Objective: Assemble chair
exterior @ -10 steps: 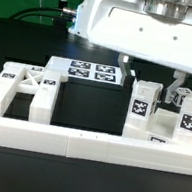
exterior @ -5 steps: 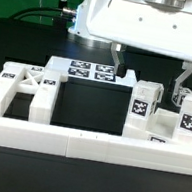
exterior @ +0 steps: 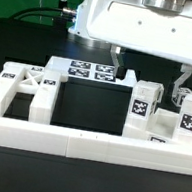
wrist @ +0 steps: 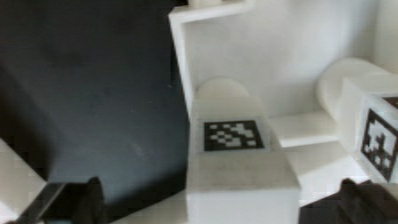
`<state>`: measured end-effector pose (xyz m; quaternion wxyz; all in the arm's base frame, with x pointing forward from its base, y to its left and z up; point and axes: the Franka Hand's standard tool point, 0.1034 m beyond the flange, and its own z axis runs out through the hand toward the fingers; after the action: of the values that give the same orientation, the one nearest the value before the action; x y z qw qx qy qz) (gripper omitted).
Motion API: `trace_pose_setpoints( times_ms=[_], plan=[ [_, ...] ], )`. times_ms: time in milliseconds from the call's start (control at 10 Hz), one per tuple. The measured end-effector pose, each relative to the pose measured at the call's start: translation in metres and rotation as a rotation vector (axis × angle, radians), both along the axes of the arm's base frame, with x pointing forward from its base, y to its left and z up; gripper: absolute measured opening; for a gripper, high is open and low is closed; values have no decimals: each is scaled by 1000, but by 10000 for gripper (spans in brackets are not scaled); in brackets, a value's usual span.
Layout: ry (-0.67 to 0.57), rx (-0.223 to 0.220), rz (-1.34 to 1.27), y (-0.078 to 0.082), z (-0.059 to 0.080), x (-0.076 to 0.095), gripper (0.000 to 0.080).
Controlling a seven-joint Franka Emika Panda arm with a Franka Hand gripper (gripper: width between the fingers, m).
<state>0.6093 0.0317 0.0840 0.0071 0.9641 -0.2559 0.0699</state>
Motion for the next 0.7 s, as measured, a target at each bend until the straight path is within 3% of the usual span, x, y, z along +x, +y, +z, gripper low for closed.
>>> trace_pose_setpoints(
  times_ms=[300, 700],
  plan=[
    [-26, -9, 23, 1, -7, -5, 649],
    [-31, -23, 46, 11, -33, -22, 649]
  ],
)
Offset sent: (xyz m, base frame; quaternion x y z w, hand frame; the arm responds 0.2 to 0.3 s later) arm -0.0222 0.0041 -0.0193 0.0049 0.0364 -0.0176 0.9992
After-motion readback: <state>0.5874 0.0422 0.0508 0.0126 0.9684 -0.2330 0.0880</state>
